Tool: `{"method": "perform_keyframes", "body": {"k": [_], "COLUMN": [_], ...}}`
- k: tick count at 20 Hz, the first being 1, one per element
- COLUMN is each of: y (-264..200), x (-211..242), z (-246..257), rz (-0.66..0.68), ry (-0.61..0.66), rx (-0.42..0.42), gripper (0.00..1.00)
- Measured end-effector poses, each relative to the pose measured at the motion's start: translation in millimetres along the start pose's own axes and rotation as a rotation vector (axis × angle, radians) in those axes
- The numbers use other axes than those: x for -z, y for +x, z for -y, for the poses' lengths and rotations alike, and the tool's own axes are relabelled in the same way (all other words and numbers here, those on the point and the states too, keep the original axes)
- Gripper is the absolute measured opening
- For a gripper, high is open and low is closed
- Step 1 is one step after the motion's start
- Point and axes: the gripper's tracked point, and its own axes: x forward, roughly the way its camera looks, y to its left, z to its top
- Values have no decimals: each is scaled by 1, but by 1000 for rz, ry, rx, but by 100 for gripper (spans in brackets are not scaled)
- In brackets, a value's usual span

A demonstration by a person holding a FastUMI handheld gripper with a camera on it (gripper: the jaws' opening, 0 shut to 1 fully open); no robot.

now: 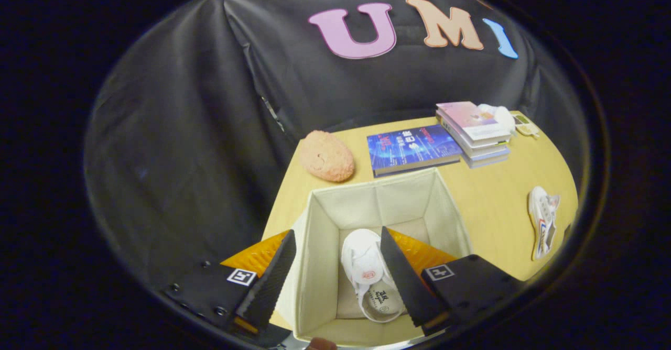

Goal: Open the storage box then place both shoes into the box .Put the left shoe in first, then the right shoe, with the right side of both shoes facing outward in a uniform manner.

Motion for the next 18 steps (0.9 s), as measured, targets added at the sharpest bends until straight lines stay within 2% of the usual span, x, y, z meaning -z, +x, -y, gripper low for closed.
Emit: {"method": "perform_keyframes", "body": {"k": [4, 7, 10, 18], "y": [-31, -52, -67, -96], "x": [-20, -36, -48, -15], "z": [33, 77, 138, 314], "rz": [54, 95, 123, 61], "ry": [-19, -53, -67, -74], "rx": [28, 84, 182, 467], "gripper": [100, 100, 100, 100]}}
